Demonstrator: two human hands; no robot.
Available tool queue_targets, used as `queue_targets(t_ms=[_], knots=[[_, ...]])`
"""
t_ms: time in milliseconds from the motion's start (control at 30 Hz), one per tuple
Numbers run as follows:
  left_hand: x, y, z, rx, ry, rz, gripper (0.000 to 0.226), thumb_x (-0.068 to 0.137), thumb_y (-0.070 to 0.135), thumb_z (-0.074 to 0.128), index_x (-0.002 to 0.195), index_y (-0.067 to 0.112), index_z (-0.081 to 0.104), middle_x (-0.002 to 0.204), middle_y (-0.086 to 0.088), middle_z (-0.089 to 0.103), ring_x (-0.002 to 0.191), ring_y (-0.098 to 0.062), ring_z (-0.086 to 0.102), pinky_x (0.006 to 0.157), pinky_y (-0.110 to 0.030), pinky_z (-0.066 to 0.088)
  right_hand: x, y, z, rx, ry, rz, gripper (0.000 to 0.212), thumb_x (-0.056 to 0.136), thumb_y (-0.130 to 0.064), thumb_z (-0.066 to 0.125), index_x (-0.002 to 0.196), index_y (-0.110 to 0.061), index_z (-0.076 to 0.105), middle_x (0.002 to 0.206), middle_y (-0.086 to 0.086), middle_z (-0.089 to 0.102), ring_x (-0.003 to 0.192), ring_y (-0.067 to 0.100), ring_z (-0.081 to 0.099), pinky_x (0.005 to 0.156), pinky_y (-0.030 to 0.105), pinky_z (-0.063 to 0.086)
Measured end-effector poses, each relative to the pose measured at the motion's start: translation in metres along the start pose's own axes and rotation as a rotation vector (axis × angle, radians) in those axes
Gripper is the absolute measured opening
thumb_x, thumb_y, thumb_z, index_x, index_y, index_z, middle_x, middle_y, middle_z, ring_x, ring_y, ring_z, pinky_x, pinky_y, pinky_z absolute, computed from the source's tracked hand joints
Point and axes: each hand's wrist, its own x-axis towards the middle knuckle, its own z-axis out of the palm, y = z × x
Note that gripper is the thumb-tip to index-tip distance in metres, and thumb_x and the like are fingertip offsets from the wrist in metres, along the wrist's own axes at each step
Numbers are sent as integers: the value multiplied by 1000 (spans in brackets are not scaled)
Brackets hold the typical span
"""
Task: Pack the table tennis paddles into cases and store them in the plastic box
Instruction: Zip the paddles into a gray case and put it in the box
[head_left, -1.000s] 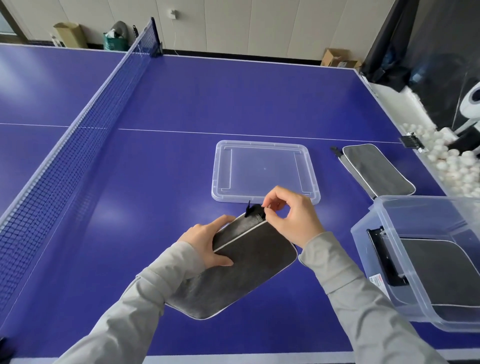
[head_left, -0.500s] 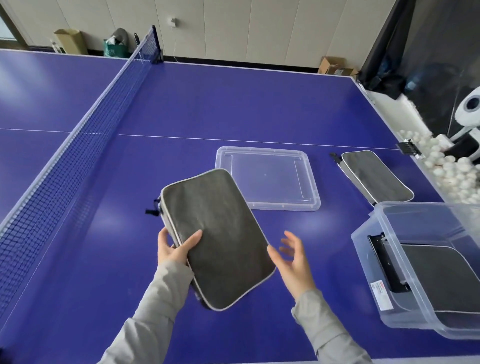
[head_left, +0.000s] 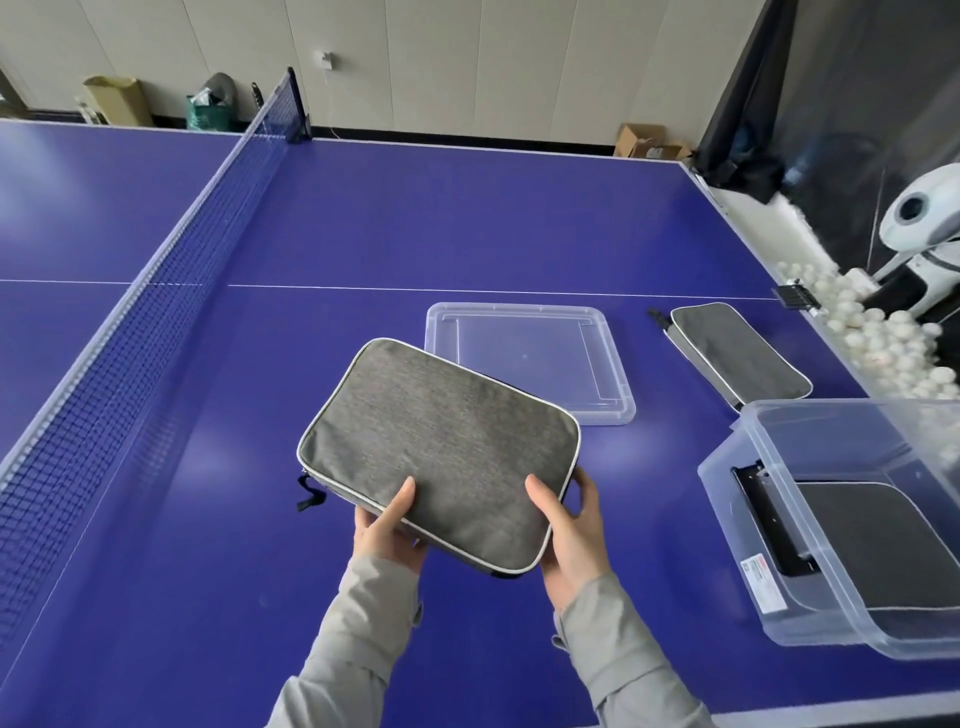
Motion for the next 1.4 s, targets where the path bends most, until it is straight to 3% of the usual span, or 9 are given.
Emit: queue_targets(t_ms=[100,233,433,533,733,933,1100,1267,1400], knots=[[-3,8,-17,140,-94,-77,22,66,25,70,86,24,63,74,1,67,66,-19,63,63,-32,54,1,-8,-5,-8,18,-25,51,77,-13,74,118,-31,51,90,-4,76,83,15,73,68,35,56],[2,24,-48,240,-95,-103,5,87,25,57,89,21,60,87,-4,66,72,-21,71,72,-38,53,-1,-20,-19,-41,35,-44,51,77,-14,72,121,-27,51,94,-2,76,81,15,73,65,33,56],[26,71,-54,409,-91,-116,42,96,48,36,128,23,46,116,-7,58,101,-30,59,84,-44,52,-7,-37,-41,-105,11,-59,44,77,-14,70,116,-27,55,97,0,74,79,14,73,56,28,56],[35,82,-35,546,-239,-74,43,98,37,40,137,21,43,122,-9,59,108,-31,57,97,-48,42,-12,-44,-48,-154,-29,-68,52,65,-23,73,114,-29,56,97,-2,74,81,14,72,57,29,56],[33,67,-8,735,-390,-10,81,48,20,84,123,20,54,101,-11,70,86,-27,67,72,-35,56,-20,-51,-66,-254,30,-104,59,60,-29,77,116,-29,57,96,1,75,85,17,72,61,28,57],[24,40,-3,669,-370,44,68,53,13,78,116,25,57,100,-2,70,90,-23,65,72,-33,52,-21,-62,-87,-453,133,-252,42,74,-25,77,113,-35,62,111,-3,69,103,11,65,90,31,51],[12,29,12,729,-385,131,73,52,14,80,120,19,57,109,-5,67,92,-19,63,70,-25,54,-25,-71,-111,-560,161,-331,38,77,-23,76,110,-36,63,102,-13,69,84,-9,63,68,2,46],[-8,1,41,784,-437,169,59,65,-2,82,113,22,60,111,-4,65,94,-19,63,64,-15,56,-37,-89,-155,-529,197,-377,36,76,-21,77,103,-41,64,98,-14,71,84,-4,66,66,6,48],[-40,-43,77,822,-455,213,57,70,-9,74,118,18,57,111,-1,64,103,-21,60,76,-21,56,-52,-118,-207,-503,240,-431,32,75,-21,77,96,-41,64,100,-14,71,90,-2,66,74,15,48]])
